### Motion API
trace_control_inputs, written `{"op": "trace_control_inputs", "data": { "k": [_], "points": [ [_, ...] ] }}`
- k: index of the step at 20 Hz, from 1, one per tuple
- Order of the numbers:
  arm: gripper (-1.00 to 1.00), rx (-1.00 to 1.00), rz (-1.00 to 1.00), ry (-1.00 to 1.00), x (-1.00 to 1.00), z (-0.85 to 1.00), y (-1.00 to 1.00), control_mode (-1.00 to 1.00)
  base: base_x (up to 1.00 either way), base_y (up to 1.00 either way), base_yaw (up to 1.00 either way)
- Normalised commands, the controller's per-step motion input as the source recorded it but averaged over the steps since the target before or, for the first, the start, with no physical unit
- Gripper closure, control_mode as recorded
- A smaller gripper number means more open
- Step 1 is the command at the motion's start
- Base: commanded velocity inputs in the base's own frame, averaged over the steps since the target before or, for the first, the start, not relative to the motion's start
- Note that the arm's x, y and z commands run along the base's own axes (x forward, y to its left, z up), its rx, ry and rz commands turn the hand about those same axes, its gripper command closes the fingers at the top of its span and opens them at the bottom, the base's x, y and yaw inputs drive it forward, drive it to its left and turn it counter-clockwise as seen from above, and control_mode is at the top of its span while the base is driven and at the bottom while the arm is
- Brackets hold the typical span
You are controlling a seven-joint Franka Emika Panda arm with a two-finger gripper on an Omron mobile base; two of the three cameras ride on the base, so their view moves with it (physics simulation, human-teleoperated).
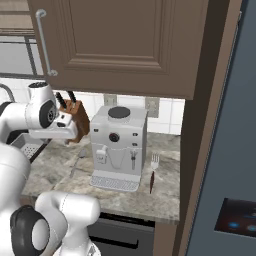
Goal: Take the fork and place it on the left side of the plate. Then take the spoon and place it on the right side of the plate. Make sure they're directly next to the plate.
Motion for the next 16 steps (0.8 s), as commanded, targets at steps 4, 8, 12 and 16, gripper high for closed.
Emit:
{"op": "trace_control_inputs", "data": {
  "k": [4, 8, 12, 16],
  "points": [
    [-1.0, -0.01, 0.0, 0.0, 0.0, -0.3, 0.09, -1.0, 0.0, 0.0, 0.0],
    [-1.0, 0.0, -0.01, 0.01, 0.0, -0.23, 0.01, -1.0, 0.0, 0.0, 0.0],
    [-1.0, 0.0, 0.0, 0.0, 0.0, 0.0, 0.0, -1.0, 0.0, 0.0, 0.0],
    [-1.0, 0.0, 0.0, 0.0, 0.0, -0.01, -0.08, -1.0, 0.0, 0.0, 0.0]
  ]
}}
